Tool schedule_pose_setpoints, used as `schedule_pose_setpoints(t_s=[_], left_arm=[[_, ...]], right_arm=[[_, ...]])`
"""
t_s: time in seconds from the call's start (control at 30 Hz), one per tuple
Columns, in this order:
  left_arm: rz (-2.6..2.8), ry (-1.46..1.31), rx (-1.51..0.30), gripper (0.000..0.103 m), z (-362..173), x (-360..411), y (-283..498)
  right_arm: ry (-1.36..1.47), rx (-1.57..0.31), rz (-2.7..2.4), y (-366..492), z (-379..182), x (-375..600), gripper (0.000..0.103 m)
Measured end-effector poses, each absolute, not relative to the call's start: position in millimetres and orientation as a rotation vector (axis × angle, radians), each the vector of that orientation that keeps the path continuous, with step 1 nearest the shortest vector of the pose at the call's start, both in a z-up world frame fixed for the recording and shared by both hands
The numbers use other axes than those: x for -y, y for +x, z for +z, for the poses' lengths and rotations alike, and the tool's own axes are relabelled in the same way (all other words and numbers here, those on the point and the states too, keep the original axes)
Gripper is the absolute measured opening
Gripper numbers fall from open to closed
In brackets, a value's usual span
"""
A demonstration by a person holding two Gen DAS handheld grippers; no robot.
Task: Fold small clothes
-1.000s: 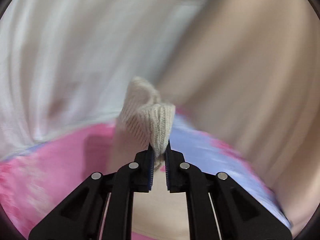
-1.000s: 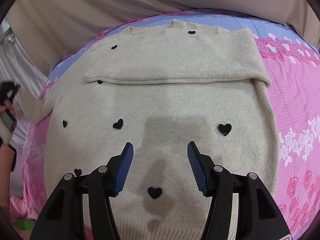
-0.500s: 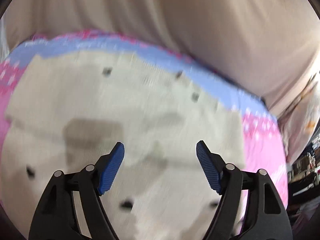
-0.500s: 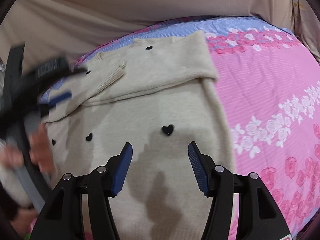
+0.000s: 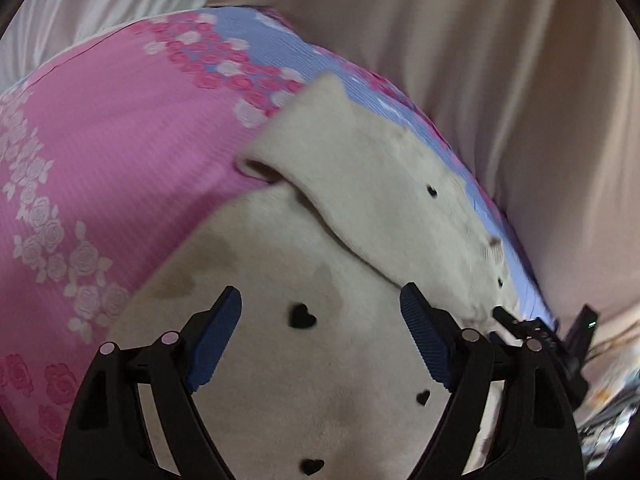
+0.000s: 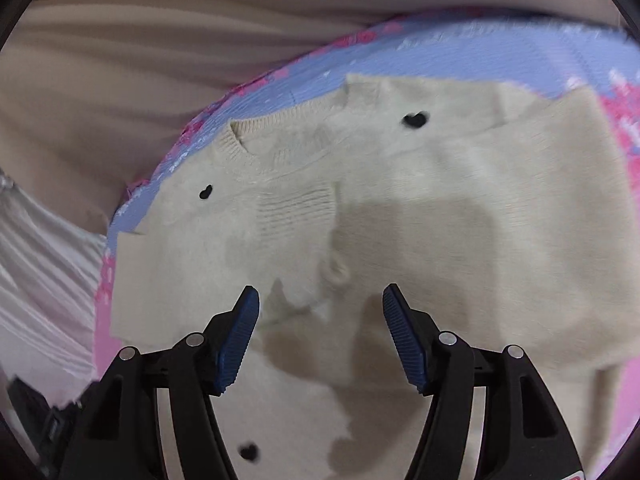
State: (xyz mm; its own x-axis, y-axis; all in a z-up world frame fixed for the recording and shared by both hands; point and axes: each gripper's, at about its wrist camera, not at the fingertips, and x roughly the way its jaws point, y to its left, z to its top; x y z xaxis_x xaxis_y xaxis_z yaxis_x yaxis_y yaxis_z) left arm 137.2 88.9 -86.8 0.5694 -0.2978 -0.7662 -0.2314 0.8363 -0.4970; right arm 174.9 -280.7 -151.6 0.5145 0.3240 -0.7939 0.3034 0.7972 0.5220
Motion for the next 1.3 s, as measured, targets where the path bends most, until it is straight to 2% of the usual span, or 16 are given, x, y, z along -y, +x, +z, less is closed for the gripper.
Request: schedule_pose_setpoints(t_s=[0.03,0.07,0.23,0.37,0.47,0.63,0.7,0.77,0.87,0.97,1.03,1.1,1.17,1.2,1.23,1.3], left_arm=[[-0.036,-0.629,-0.980,0.081,-86,-96,139],[-0.031,-0.658,-0.983,0.081,-87,-101,142],[-0.059,-0.887,-0.989,0.081,-96,-116,178],[-0.053,-1.067,-0.988,0.080,-115,-119,211],[-0.056,-1.119,-0.994,0.068,-122,-112,227],[-0.087,-1.190,-1.027,0.065,-137,-97,243],[-0.065,-1.183,-1.047,0.055,-146,-94,245],[-0.051,-1.175,-1.033,0.050,-142,-95,242],[-0.037,-1.143,-1.002,0.049,-131,-97,238],[-0.008,-1.007,-1.033,0.047,-134,-91,245],[0.002,-0.964,-1.022,0.047,-130,-89,244],[0.014,-0.946,-1.010,0.045,-126,-92,242],[0.025,-0.948,-1.003,0.038,-128,-99,239],[0.036,-0.953,-1.002,0.031,-131,-104,239],[0.042,-0.957,-1.002,0.027,-133,-109,237],[0.026,-0.958,-0.999,0.026,-136,-115,235]], right_arm=[[0.716,-1.049,0.041,178,-155,277,0.041],[0.726,-1.052,0.060,181,-155,272,0.007],[0.614,-0.885,0.124,172,-95,263,0.007],[0.567,-0.761,0.077,152,-40,292,0.007],[0.562,-0.736,-0.003,139,-30,327,0.007],[0.627,-0.827,-0.150,117,-73,385,0.007],[0.630,-0.891,-0.191,110,-99,392,0.007],[0.673,-0.900,-0.216,98,-113,399,0.007],[0.708,-0.887,-0.230,86,-126,405,0.007],[0.675,-0.992,-0.213,93,-152,402,0.008],[0.696,-0.959,-0.211,85,-146,403,0.009],[0.727,-0.923,-0.223,69,-137,407,0.018],[0.735,-0.900,-0.239,49,-131,411,0.024],[0.727,-0.903,-0.252,35,-130,414,0.029],[0.722,-0.907,-0.259,24,-131,415,0.030],[0.722,-0.944,-0.265,2,-140,419,0.032]])
